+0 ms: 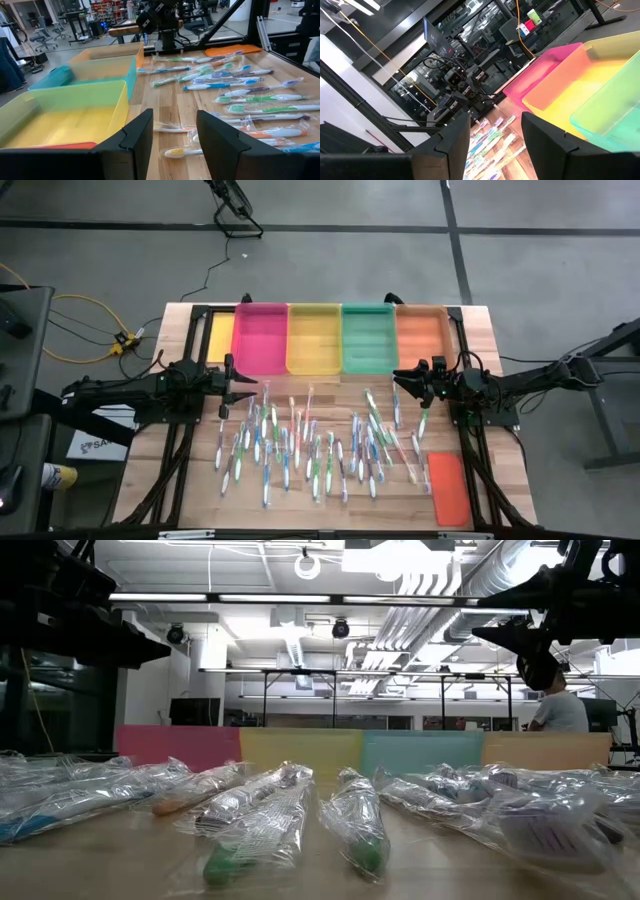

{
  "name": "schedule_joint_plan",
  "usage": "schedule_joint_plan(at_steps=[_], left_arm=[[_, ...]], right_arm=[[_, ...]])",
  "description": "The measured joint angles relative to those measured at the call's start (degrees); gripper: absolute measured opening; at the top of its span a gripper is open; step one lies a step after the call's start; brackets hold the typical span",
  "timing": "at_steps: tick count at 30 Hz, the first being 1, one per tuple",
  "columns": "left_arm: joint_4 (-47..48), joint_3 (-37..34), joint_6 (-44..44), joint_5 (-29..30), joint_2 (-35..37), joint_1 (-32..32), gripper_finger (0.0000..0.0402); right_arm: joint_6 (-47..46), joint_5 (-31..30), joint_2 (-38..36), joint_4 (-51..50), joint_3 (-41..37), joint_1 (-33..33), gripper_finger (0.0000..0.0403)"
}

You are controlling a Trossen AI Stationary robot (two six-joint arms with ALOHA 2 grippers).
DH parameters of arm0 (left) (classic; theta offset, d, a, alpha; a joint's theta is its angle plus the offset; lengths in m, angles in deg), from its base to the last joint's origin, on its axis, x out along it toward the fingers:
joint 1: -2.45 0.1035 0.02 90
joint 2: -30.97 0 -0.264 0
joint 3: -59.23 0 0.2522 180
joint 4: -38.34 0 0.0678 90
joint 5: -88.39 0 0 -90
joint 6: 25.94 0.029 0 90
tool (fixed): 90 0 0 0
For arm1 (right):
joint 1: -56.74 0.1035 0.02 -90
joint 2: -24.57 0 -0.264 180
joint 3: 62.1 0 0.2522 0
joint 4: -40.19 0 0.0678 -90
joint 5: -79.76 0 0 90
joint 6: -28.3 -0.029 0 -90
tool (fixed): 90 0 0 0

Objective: Pick & Place Toothbrushes

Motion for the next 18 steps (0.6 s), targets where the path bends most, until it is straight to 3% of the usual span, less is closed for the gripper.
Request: schedule_joint_plan(at_steps=[12, 18], left_arm=[[0.0, 0.0, 0.0, 0.0, 0.0, 0.0, 0.0147], [0.0, 0.0, 0.0, 0.0, 0.0, 0.0, 0.0147]], right_arm=[[-0.4, 0.1, 0.0, 0.3, 0.0, 0.0, 0.0172], [-1.5, 3.0, 0.0, 0.7, 0.0, 0.0, 0.0172]])
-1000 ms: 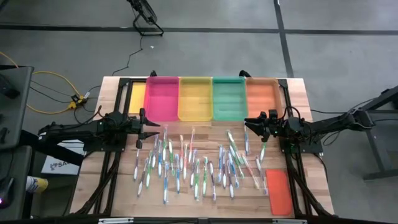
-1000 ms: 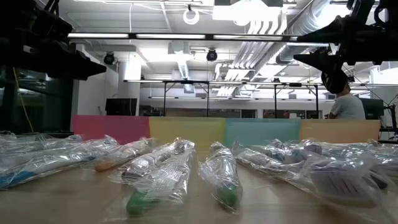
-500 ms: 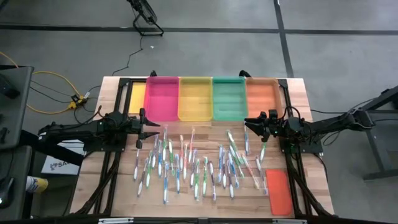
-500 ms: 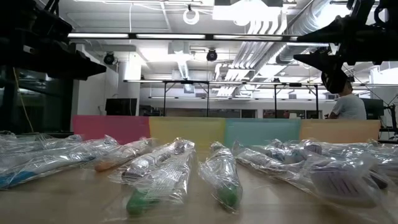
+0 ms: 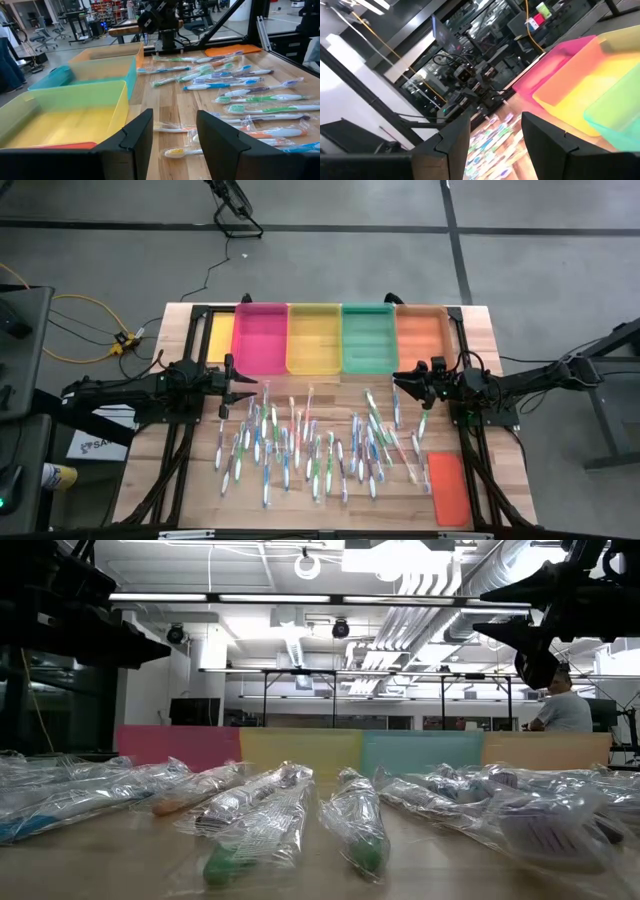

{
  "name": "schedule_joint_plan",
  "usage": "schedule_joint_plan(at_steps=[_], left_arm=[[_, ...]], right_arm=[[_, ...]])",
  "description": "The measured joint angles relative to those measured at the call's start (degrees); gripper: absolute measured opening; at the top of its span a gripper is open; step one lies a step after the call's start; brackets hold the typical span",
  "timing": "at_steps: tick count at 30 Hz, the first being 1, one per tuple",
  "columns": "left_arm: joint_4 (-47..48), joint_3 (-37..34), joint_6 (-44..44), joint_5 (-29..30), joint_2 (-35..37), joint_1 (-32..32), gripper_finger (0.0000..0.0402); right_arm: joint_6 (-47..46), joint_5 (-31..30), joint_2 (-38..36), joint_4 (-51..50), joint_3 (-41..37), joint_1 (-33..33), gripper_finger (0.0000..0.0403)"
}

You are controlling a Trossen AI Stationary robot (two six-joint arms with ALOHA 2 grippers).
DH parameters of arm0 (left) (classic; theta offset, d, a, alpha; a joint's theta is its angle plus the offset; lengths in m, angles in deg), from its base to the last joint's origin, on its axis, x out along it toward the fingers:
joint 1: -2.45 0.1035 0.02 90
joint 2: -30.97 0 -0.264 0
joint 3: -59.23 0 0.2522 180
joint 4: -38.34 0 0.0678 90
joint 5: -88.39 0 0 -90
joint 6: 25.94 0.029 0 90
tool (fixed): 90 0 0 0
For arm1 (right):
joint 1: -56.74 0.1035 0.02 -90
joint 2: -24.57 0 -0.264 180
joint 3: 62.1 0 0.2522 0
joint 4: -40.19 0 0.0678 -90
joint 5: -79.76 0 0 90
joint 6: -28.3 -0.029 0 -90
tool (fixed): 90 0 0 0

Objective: Pick & Place Toothbrushes
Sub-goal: Put the green toothbrush into the orange bin

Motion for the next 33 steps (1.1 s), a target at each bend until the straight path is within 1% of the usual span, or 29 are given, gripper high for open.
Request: schedule_joint_plan(at_steps=[5, 9, 11, 13, 15, 17, 20, 28, 31, 33], left_arm=[[0.0, 0.0, 0.0, 0.0, 0.0, 0.0, 0.0147], [0.0, 0.0, 0.0, 0.0, 0.0, 0.0, 0.0147], [0.0, 0.0, 0.0, 0.0, 0.0, 0.0, 0.0147], [0.0, 0.0, 0.0, 0.0, 0.0, 0.0, 0.0147], [0.0, 0.0, 0.0, 0.0, 0.0, 0.0, 0.0147], [0.0, 0.0, 0.0, 0.0, 0.0, 0.0, 0.0147], [0.0, 0.0, 0.0, 0.0, 0.0, 0.0, 0.0147], [0.0, 0.0, 0.0, 0.0, 0.0, 0.0, 0.0147], [0.0, 0.0, 0.0, 0.0, 0.0, 0.0, 0.0147], [0.0, 0.0, 0.0, 0.0, 0.0, 0.0, 0.0147]], right_arm=[[-0.1, -0.2, 0.0, 1.3, 0.0, 0.0, 0.0172], [-0.3, 2.7, 0.0, 1.3, 0.1, 0.0, 0.0172], [-1.6, 2.3, 0.0, 0.0, 1.0, 0.0, 0.0172], [-1.9, 1.0, 0.3, -2.4, 3.7, 0.3, 0.0172], [-2.2, -2.1, 1.8, -8.5, 7.4, 1.1, 0.0172], [-3.9, -5.7, 3.6, -17.2, 11.6, 2.1, 0.0172], [-8.7, -9.4, 7.2, -27.6, 18.9, 2.9, 0.0172], [-26.1, -9.1, 16.9, -51.1, 34.5, 3.1, 0.0172], [-35.5, -8.4, 20.3, -61.7, 39.1, 3.1, 0.0172], [-41.4, -6.6, 22.3, -68.5, 41.5, 3.1, 0.0172]])
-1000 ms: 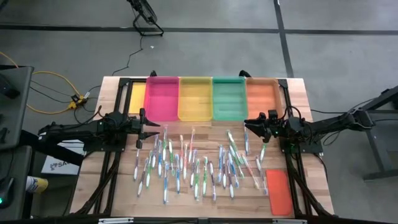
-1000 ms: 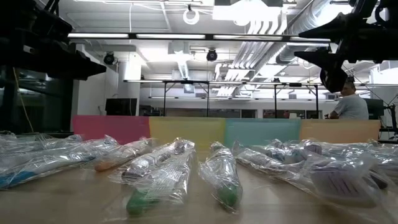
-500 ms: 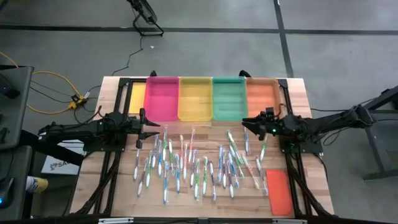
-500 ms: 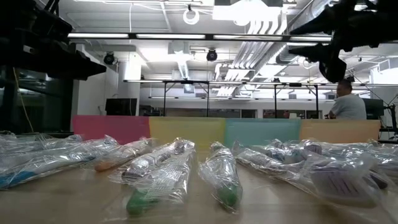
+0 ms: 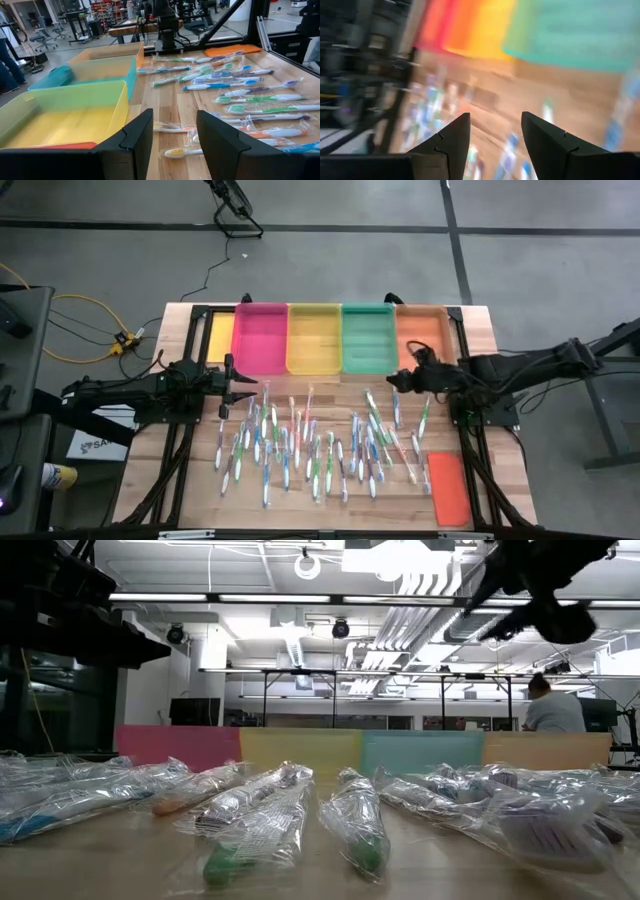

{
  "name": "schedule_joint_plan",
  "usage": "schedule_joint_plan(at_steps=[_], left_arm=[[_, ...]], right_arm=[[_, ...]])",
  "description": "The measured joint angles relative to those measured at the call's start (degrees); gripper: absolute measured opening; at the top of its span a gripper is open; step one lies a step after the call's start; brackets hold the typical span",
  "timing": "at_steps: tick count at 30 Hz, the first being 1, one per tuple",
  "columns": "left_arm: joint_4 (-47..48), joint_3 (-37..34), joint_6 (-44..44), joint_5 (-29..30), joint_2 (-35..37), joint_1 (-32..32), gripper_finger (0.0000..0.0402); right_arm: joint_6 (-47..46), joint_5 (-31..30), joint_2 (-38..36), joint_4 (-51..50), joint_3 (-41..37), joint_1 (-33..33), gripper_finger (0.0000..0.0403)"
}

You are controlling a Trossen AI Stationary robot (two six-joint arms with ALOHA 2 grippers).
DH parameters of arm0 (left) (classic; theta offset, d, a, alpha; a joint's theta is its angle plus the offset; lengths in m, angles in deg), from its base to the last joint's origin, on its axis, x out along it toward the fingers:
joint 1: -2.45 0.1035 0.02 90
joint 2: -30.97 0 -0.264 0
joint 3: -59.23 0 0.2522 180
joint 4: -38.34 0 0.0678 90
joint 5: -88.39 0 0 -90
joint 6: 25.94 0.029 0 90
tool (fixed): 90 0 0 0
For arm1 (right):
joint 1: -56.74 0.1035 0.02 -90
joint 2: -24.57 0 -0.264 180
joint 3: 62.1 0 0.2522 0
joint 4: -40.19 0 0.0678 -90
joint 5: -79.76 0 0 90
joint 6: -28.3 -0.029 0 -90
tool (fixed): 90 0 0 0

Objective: Pick & Place Toothbrushes
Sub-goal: Put the green toothbrush into the orange bin

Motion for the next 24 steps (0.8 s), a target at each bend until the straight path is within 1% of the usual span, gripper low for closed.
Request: schedule_joint_plan(at_steps=[3, 8, 10, 12, 15, 19, 24], left_arm=[[0.0, 0.0, 0.0, 0.0, 0.0, 0.0, 0.0147], [0.0, 0.0, 0.0, 0.0, 0.0, 0.0, 0.0147], [0.0, 0.0, 0.0, 0.0, 0.0, 0.0, 0.0147], [0.0, 0.0, 0.0, 0.0, 0.0, 0.0, 0.0147], [0.0, 0.0, 0.0, 0.0, 0.0, 0.0, 0.0147], [0.0, 0.0, 0.0, 0.0, 0.0, 0.0, 0.0147], [0.0, 0.0, 0.0, 0.0, 0.0, 0.0, 0.0147]], right_arm=[[-7.9, 3.7, 2.8, -8.6, 2.1, 0.0, 0.0172], [-21.7, 11.7, 8.0, -23.5, 2.2, 0.0, 0.0172], [-25.8, 15.7, 10.6, -28.8, 2.2, 0.0, 0.0172], [-28.3, 19.7, 13.3, -32.0, 2.2, 0.0, 0.0172], [-29.4, 24.4, 17.2, -33.8, 2.2, 0.0, 0.0172], [-29.5, 27.5, 22.8, -33.6, 2.2, 0.0, 0.0172], [-29.4, 28.0, 30.1, -31.4, 2.2, 0.0, 0.0172]])
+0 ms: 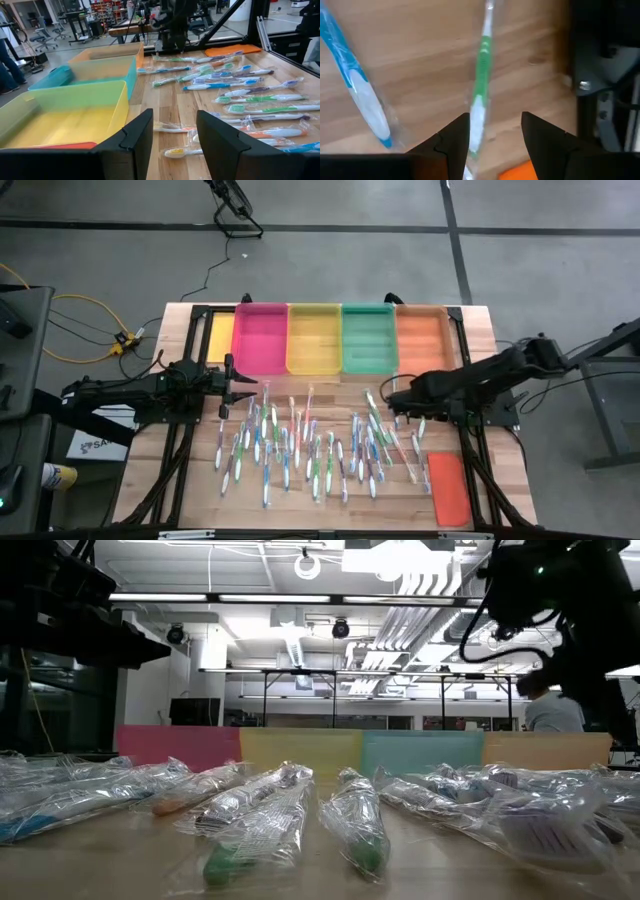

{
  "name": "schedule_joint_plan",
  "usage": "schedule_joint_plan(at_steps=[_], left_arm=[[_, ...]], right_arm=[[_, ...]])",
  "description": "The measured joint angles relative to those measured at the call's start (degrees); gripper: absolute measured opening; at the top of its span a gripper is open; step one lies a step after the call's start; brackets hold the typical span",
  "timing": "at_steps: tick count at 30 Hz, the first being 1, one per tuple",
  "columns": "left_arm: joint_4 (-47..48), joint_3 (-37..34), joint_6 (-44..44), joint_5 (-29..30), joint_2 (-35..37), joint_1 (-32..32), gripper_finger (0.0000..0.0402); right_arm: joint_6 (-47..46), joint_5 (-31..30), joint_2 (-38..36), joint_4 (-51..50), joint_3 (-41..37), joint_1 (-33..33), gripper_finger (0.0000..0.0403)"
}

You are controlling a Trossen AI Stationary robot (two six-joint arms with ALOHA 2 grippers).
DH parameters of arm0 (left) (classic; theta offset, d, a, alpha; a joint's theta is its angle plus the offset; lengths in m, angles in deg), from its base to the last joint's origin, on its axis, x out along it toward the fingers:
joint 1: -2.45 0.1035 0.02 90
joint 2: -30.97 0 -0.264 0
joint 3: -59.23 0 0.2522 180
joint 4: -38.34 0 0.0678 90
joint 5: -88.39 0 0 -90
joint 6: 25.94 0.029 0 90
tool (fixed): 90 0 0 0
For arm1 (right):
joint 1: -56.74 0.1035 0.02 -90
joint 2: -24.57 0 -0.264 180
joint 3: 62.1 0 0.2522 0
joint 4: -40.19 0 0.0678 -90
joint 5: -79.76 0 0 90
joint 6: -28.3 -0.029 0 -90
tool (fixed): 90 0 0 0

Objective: Pick & Place Toothbrushes
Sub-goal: Put the green toothbrush into the orange bin

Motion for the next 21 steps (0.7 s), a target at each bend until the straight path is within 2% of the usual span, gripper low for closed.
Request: schedule_joint_plan(at_steps=[7, 13, 21], left_arm=[[0.0, 0.0, 0.0, 0.0, 0.0, 0.0, 0.0147], [0.0, 0.0, 0.0, 0.0, 0.0, 0.0, 0.0147], [0.0, 0.0, 0.0, 0.0, 0.0, 0.0, 0.0147]], right_arm=[[1.2, 0.3, 6.0, 4.5, 0.0, 0.0, 0.0172], [-0.6, 0.9, 6.1, 5.7, -3.0, 0.0, 0.0172], [-0.8, 3.1, 5.7, 13.6, -8.0, 0.0, 0.0170]])
